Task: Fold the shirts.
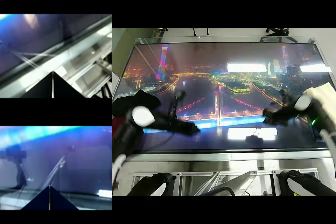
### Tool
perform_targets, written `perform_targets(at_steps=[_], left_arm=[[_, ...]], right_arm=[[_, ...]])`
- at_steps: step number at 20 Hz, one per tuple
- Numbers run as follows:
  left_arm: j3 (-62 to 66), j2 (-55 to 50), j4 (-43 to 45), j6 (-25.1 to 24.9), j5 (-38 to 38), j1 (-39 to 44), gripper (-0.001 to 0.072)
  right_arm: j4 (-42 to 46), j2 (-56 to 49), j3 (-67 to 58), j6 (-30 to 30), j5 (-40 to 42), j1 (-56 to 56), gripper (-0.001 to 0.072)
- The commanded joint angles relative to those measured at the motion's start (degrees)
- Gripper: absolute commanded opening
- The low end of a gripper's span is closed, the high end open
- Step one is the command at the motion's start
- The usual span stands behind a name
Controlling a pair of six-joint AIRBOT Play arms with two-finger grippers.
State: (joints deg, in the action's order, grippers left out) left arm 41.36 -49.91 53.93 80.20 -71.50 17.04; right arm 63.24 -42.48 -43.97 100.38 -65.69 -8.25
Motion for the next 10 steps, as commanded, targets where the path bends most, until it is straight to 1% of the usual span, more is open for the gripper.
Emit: perform_targets(at_steps=[1, 2, 3, 10], left_arm=[[-14.93, 9.05, 0.02, 2.78, 4.33, 3.63, 0.0018], [-16.44, 10.69, 0.00, 3.80, 4.70, 3.78, 0.0018], [-17.40, 12.20, 0.04, 4.37, 4.70, 3.74, 0.0018], [-18.60, 17.55, 0.02, 4.96, 5.11, 3.65, 0.0018]], right_arm=[[-5.86, 5.77, 13.38, -4.42, 10.67, -8.31, 0.0012], [-6.10, 5.53, 13.44, -6.21, 10.21, -8.31, 0.0012], [-6.05, 5.55, 13.44, -6.58, 10.12, -8.28, 0.0012], [-6.10, 5.55, 13.44, -6.56, 10.19, -8.28, 0.0012]])
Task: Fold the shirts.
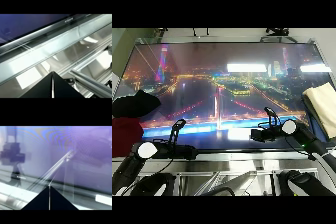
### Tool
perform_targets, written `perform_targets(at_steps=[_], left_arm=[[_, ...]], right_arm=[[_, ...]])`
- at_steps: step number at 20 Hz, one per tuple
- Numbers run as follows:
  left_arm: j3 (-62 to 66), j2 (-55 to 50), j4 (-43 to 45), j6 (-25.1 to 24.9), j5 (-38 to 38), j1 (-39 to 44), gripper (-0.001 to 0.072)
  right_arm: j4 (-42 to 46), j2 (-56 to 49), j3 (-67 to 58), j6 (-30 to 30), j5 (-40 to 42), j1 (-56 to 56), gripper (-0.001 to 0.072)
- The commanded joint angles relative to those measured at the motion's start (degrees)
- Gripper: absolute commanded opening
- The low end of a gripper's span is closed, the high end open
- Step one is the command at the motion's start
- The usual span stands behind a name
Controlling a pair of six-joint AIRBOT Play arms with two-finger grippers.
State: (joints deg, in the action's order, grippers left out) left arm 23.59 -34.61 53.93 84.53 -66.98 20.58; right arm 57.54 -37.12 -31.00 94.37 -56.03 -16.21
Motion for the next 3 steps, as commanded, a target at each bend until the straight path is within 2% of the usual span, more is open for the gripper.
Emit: perform_targets(at_steps=[1, 3], left_arm=[[-0.83, 2.80, 0.00, 0.66, 0.48, 0.11, 0.0018], [-0.83, 3.85, 0.02, 1.90, -0.37, 0.11, 0.0018]], right_arm=[[-0.39, 0.20, 0.48, -0.55, 0.52, -0.33, 0.0012], [-0.39, 0.20, 0.48, -0.55, 0.52, -0.33, 0.0012]])
